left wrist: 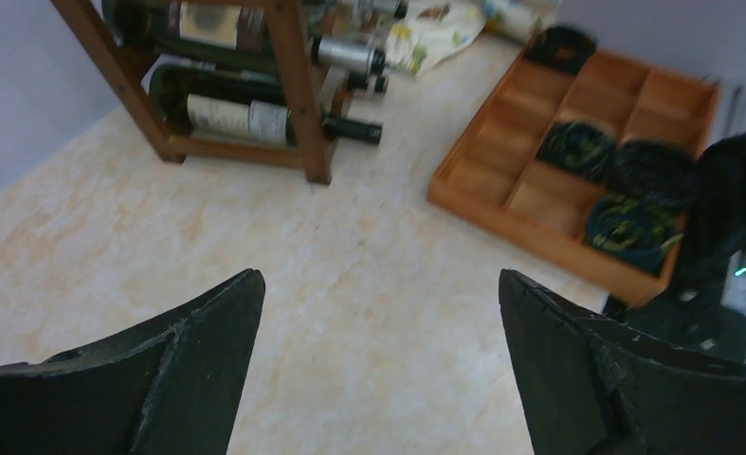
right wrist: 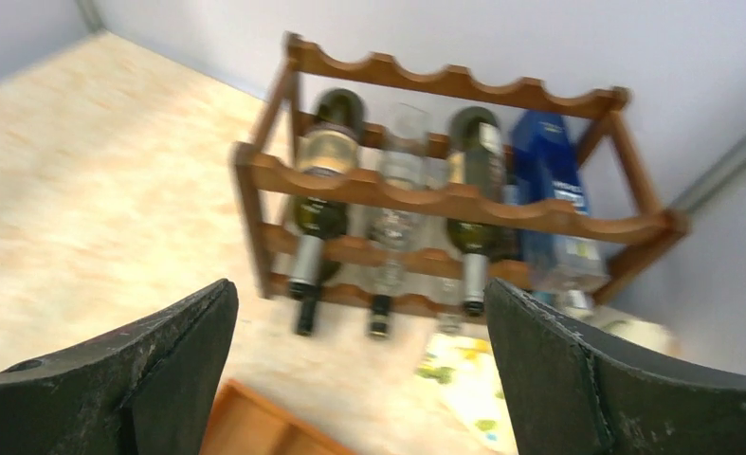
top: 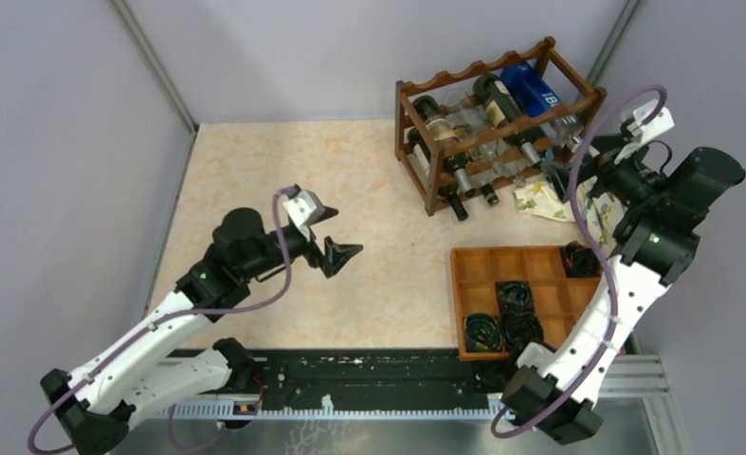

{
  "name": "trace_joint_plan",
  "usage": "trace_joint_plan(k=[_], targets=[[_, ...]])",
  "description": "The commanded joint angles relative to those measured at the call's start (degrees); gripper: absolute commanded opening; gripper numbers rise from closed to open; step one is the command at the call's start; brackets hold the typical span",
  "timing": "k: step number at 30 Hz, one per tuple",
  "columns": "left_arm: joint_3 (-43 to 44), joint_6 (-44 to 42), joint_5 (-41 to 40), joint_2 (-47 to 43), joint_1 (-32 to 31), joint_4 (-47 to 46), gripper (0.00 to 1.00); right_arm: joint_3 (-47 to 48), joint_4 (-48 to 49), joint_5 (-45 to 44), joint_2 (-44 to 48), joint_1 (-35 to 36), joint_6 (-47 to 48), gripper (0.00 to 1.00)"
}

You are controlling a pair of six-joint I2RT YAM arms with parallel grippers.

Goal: Put the wine bottle on the wine rack
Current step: Reset both arms

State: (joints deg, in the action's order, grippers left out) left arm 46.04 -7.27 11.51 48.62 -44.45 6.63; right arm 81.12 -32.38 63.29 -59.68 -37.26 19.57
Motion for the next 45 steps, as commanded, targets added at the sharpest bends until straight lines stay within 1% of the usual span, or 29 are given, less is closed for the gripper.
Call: trace_joint_plan(k=[1, 3, 5, 6, 7, 8, 9, 14, 16, 17, 18, 20, 22, 26, 27, 29, 30, 32, 34, 37, 39, 41, 42, 45], targets=[[5.08, 18.78, 9.16, -3.59, 0.6, -3.96, 0.99, -6.02, 7.72, 5.58, 6.44, 0.01, -24.72, 0.98], [5.03, 24.24, 10.25, -6.37, 0.6, -5.81, 0.99, -9.36, 13.76, 7.35, 9.5, 0.12, -33.53, 0.98], [3.58, 28.81, 9.98, -9.67, 0.59, -9.13, 0.99, -13.99, 23.58, 9.89, 12.81, 0.38, -44.26, 0.98], [2.81, 30.77, 9.13, -11.51, 0.59, -10.38, 0.99, -16.13, 28.0, 9.73, 14.42, 1.07, -48.64, 0.98], [2.19, 32.06, 8.2, -12.99, 0.59, -11.19, 0.99, -17.52, 30.96, 8.91, 15.47, 2.07, -51.99, 0.98], [2.0, 32.8, 6.74, -14.49, 0.54, -11.02, 0.99, -18.1, 31.82, 8.2, 15.86, 4.04, -53.57, 0.98], [2.06, 33.07, 5.21, -15.69, 0.58, -10.3, 0.99, -17.85, 31.03, 6.94, 15.46, 8.2, -53.39, 0.98], [3.88, 31.28, -1.38, -17.79, 0.57, -3.62, 0.99, -7.53, 9.06, -5.66, 8.24, 29.39, -37.46, 0.98], [4.48, 30.54, -2.88, -17.62, 0.59, -1.63, 0.99, -3.5, 4.28, -6.22, 4.96, 32.74, -33.95, 0.98], [4.89, 30.11, -3.8, -17.48, 0.59, -0.58, 0.99, -1.14, -0.22, -7.64, 3.45, 33.93, -31.26, 0.98], [5.24, 29.47, -4.99, -17.31, 0.59, 0.51, 0.99, 2.82, -4.49, -10.08, 1.66, 36.03, -25.83, 0.98], [6.42, 28.13, -7.49, -17.02, 0.54, 2.64, 0.99, 7.82, -10.87, -16.47, -1.13, 39.92, -18.37, 0.98], [8.17, 26.64, -10.08, -16.52, 0.59, 4.63, 0.99, 10.91, -12.48, -20.83, -1.9, 40.35, -15.02, 0.98], [14.36, 22.31, -15.08, -14.75, 0.59, 8.59, 0.99, 11.93, -4.21, -30.7, 2.07, 40.42, -15.83, 0.98], [16.33, 21.17, -16.02, -13.94, 0.59, 9.43, 0.99, 13.95, -4.21, -31.97, 1.99, 40.4, -15.72, 0.98], [21.29, 18.85, -17.3, -11.75, 0.59, 10.96, 0.99, 20.01, -7.57, -33.39, -0.44, 40.42, -15.79, 0.98], [23.66, 17.88, -17.41, -10.58, 0.59, 11.53, 0.99, 21.03, -7.57, -32.98, -0.4, 40.36, -16.02, 0.98], [28.04, 16.25, -17.03, -7.96, 0.59, 12.65, 0.99, 23.65, -8.39, -32.3, -1.02, 40.42, -18.06, 0.98], [31.59, 15.07, -16.02, -5.54, 0.59, 13.29, 0.99, 25.7, -7.9, -34.1, -1.27, 40.42, -22.58, 0.98], [34.95, 14.83, -14.07, -3.7, 0.59, 13.18, 0.99, 30.63, -9.15, -34.94, -2.23, 40.41, -22.51, 0.98], [36.09, 15.11, -12.58, -3.09, 0.58, 12.78, 0.99, 34.44, -10.45, -34.57, -2.87, 40.39, -21.71, 0.99], [36.68, 15.69, -11.85, -2.84, 0.59, 12.3, 0.99, 37.72, -11.3, -32.37, -3.07, 40.42, -20.13, 0.99], [36.69, 15.97, -10.09, -2.87, 0.59, 11.96, 0.99, 38.69, -11.42, -31.9, -3.07, 40.42, -19.85, 0.98], [36.69, 16.84, -8.37, -3.21, 0.59, 10.79, 0.99, 40.48, -11.18, -35.98, -2.78, 40.41, -22.46, 0.99]])
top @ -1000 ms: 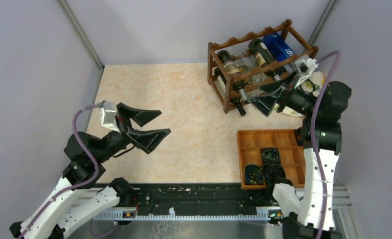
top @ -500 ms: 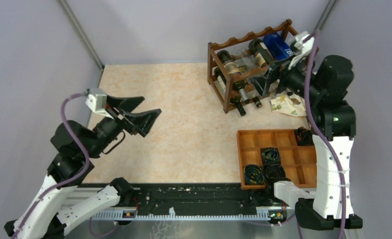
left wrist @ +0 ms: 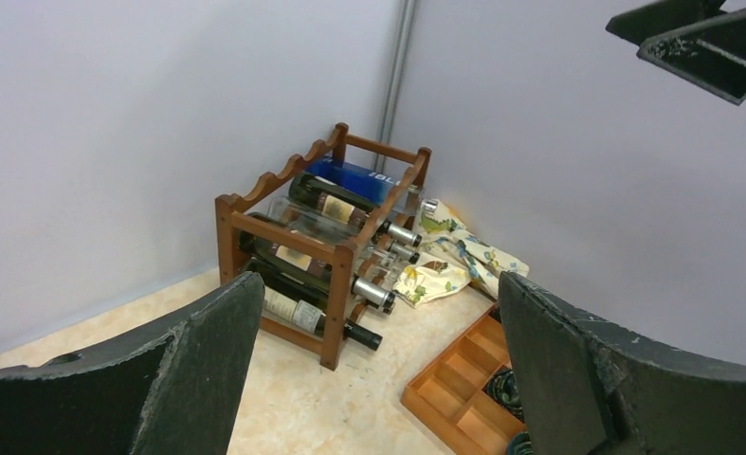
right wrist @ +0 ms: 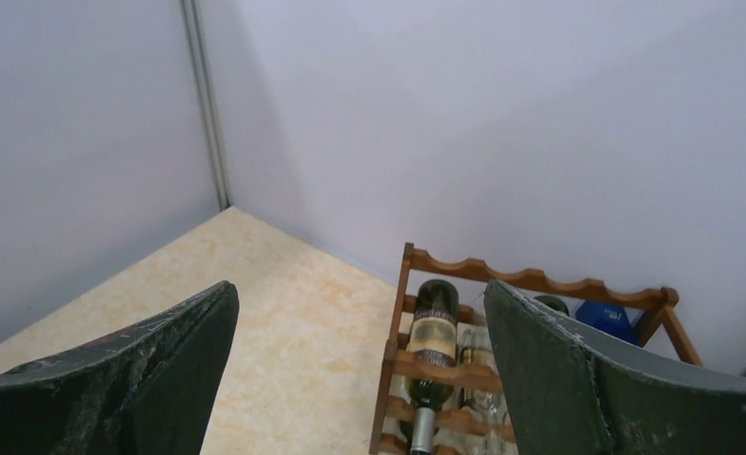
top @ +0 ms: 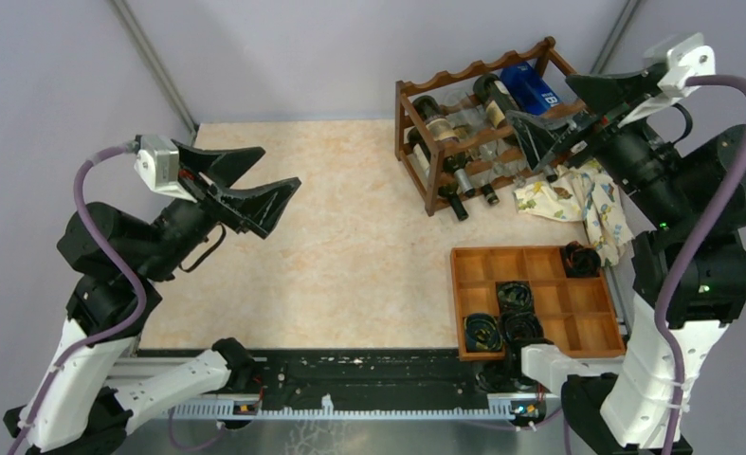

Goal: Put the wine bottle on the wine rack
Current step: Reset both arms

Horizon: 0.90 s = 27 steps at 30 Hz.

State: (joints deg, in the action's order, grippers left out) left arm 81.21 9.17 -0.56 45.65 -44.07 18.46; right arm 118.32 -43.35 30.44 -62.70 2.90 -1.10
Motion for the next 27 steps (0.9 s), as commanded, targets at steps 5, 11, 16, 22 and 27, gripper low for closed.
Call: trace_joint_plan(k=[5, 11, 16, 22, 27], targets=[[1.91, 1.95, 5.92, -1.03, 0.2, -2.62, 0.99, 5.04, -0.21, -11.35, 0.73, 0.25, -2.21, 0.98], [2.44, 2.61, 6.87, -1.45, 0.22, -3.67, 0.99, 8.06, -1.24, -12.65, 0.61, 0.26, -1.14, 0.98], [3.43, 1.89, 7.05, -0.86, 0.22, -3.74, 0.99, 9.37, -1.86, -14.49, -0.23, 0.22, 0.0, 0.99], [3.5, 1.12, 7.82, -0.23, 0.22, -4.31, 0.99, 9.01, -1.88, -15.0, -0.41, -0.18, 0.62, 0.98], [1.42, 1.9, 8.76, -0.95, 0.22, -6.61, 0.99, 6.6, -1.29, -14.79, 1.1, -0.38, 0.84, 0.98]])
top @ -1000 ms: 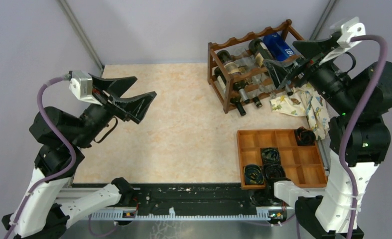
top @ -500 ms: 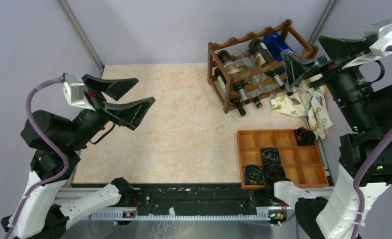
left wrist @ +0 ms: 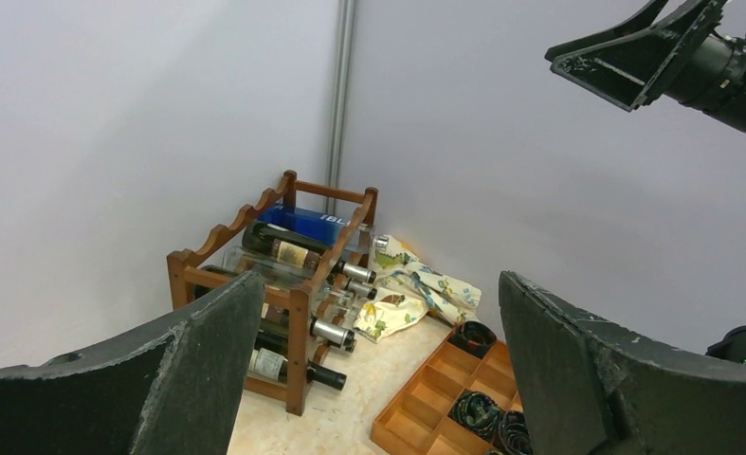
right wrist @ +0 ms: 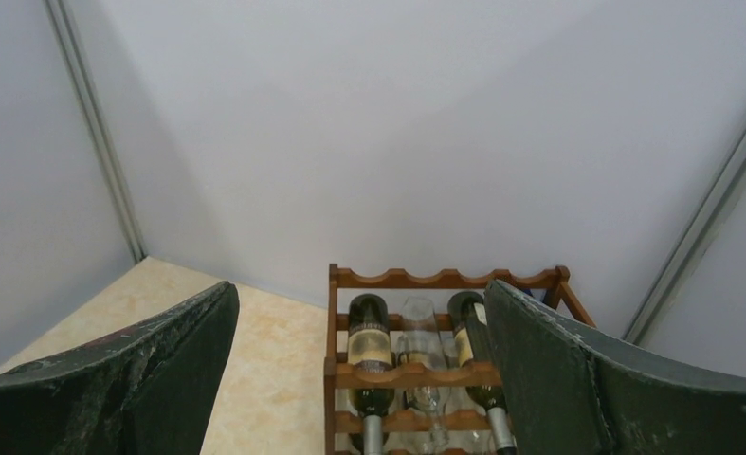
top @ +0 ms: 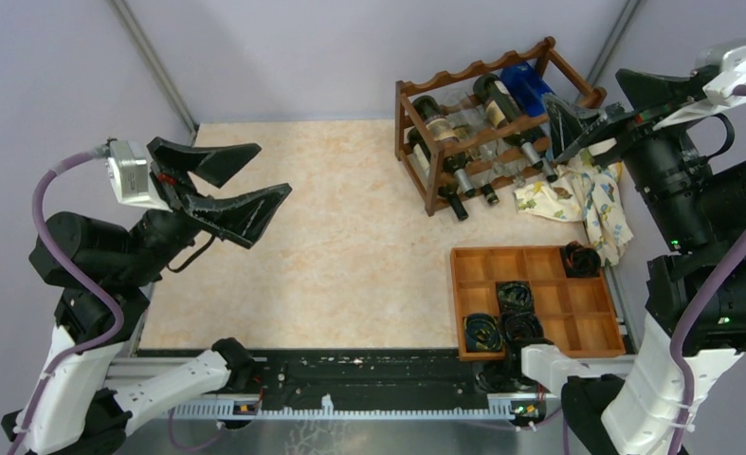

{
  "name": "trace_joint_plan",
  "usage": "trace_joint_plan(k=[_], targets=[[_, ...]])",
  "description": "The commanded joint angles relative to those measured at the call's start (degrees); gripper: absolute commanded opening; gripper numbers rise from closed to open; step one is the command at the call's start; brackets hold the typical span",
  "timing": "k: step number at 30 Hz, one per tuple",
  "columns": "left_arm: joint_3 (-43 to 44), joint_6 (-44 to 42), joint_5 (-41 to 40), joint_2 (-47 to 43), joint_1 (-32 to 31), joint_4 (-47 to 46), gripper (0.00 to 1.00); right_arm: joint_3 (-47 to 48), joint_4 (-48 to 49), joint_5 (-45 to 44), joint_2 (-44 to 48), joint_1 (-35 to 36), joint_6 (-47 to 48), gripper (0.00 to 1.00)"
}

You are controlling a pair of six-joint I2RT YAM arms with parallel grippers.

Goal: Put the wine bottle on the wine rack
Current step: Reset both arms

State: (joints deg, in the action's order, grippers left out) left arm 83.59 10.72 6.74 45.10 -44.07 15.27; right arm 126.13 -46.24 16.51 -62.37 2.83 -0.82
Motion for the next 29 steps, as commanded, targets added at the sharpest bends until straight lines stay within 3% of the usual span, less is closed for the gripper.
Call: trace_joint_plan(k=[1, 29], targets=[[-1.85, 0.54, 1.48, -0.82, 0.22, -4.22, 0.99, -1.49, 1.56, -0.99, 1.14, -0.35, 0.56, 0.98], [-7.38, -0.15, -1.15, -2.82, 0.22, -3.89, 0.99, -4.8, 1.68, -3.37, 2.95, -0.41, 3.24, 0.98]])
